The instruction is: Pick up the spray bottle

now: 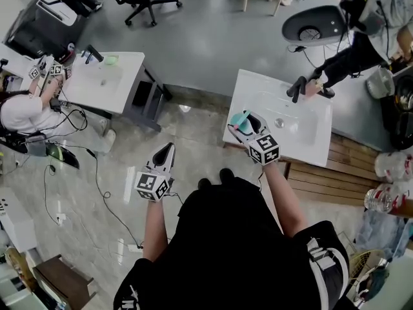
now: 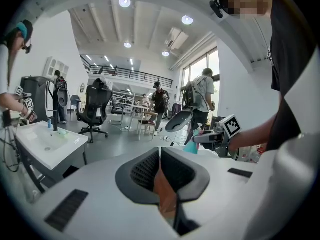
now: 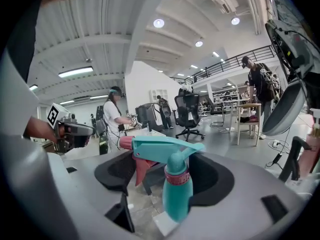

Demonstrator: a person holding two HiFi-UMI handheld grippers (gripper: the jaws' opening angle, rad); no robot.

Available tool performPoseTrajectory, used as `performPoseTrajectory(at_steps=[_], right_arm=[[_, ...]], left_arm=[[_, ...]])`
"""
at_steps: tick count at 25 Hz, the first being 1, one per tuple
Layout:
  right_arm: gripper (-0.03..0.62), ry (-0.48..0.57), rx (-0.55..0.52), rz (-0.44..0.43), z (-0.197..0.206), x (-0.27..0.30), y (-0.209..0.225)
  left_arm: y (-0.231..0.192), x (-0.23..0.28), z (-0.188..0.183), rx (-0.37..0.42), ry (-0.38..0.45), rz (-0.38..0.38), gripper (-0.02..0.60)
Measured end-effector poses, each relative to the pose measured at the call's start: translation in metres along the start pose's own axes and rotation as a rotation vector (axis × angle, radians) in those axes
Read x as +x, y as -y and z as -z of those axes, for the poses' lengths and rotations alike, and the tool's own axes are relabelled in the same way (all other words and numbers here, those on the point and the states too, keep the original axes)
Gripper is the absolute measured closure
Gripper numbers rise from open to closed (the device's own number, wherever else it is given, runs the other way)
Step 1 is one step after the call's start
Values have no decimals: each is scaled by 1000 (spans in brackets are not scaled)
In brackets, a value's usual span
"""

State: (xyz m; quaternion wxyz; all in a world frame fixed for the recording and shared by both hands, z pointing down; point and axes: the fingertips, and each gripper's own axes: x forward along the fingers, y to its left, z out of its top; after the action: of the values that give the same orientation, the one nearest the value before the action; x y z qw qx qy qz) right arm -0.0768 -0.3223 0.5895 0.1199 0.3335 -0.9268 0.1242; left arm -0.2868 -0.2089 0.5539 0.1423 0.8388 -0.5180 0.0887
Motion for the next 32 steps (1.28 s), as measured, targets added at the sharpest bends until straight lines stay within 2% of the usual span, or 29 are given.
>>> performPoseTrajectory(at_steps=[14, 21, 32], right_arm=[[249, 17, -42, -61, -32, -15, 1], [249, 36, -41, -48, -38, -26, 11], [252, 29, -37, -25, -26, -40, 28]], left_arm=[[12, 25, -9, 5, 15, 21, 551], [19, 32, -14, 21, 9, 39, 551], [33, 35, -12, 37, 0, 45, 551]])
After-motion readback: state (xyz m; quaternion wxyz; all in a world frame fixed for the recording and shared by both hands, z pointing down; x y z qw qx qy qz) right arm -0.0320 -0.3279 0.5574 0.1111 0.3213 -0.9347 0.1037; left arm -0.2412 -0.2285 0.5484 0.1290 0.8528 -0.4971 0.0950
